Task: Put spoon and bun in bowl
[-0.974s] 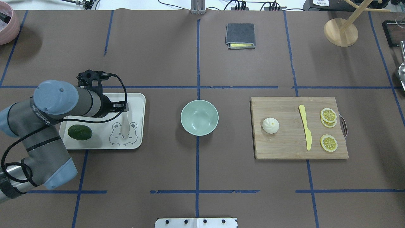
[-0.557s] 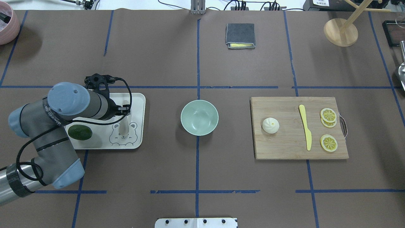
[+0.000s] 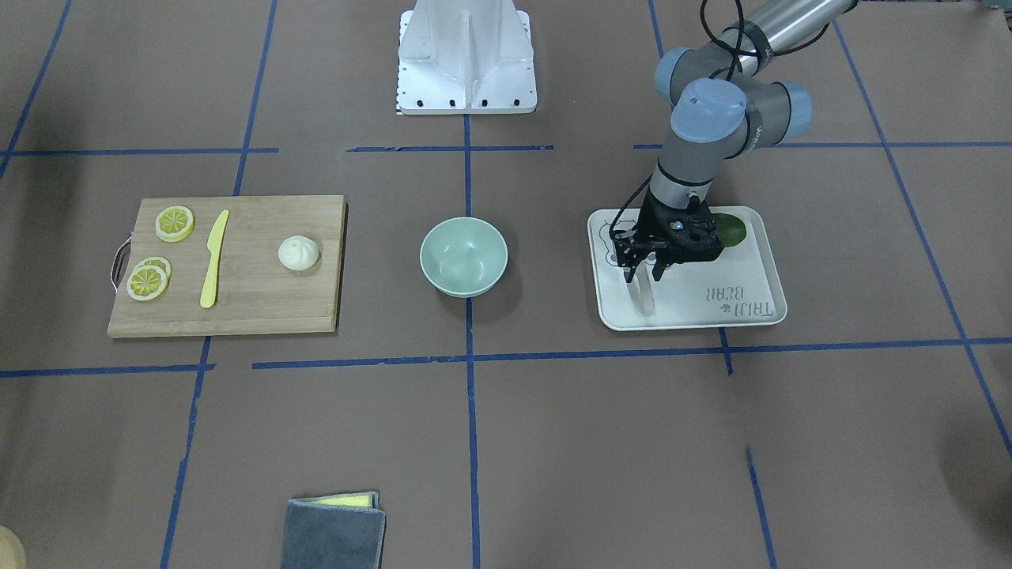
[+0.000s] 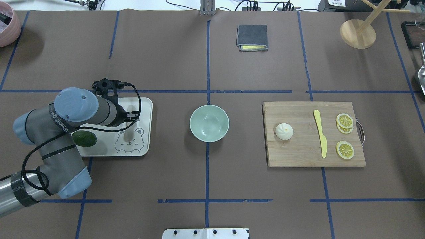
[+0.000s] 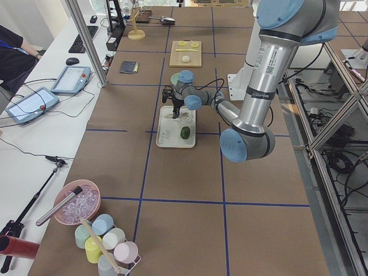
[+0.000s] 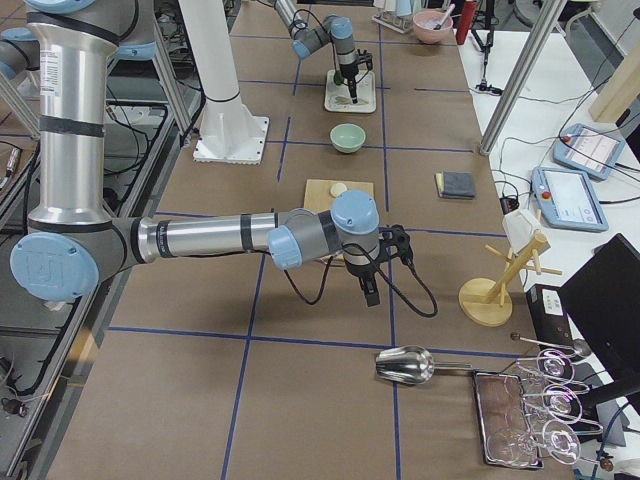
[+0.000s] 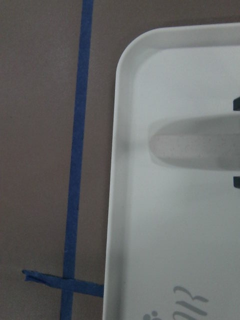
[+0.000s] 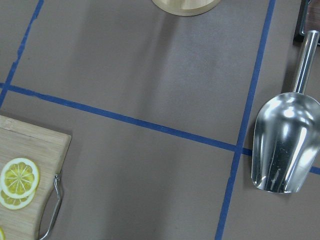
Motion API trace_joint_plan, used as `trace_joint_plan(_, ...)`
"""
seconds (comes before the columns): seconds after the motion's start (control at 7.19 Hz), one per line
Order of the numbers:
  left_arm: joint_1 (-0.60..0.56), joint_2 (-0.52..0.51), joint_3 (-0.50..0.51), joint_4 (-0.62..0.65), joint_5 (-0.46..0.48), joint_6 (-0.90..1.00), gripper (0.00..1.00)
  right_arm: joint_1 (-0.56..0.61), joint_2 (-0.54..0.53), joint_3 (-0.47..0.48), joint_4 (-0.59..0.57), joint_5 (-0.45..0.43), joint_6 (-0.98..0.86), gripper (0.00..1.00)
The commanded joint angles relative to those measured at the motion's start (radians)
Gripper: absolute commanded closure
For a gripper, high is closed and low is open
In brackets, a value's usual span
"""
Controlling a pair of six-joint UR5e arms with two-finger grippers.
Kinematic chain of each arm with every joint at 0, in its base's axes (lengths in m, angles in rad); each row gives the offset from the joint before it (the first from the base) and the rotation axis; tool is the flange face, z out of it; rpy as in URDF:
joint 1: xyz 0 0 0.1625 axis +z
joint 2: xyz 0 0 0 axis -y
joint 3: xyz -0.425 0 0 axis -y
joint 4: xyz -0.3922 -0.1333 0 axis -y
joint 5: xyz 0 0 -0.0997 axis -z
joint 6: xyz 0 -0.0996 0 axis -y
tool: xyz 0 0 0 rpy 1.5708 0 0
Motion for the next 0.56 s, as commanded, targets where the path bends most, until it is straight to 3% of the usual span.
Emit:
trace_joint_plan(0.0,0.003,0.0,0.005,-0.001,0.003,-0.004,0.74,0.0,0.0,-0.005,0.0,0.0,0.0,0.0)
trace_joint_plan(0.28,0.003,-0.001,0.016,-0.004,0.029,-0.001,1.0,0.0,0.0,-0.005,0.0,0.0,-0.002,0.0)
trace_joint_plan(0.42,0.003,-0.001,0.009,-0.003,0.029,0.001,1.0,0.0,0.0,-0.005,0.0,-0.002,-0.002,0.0)
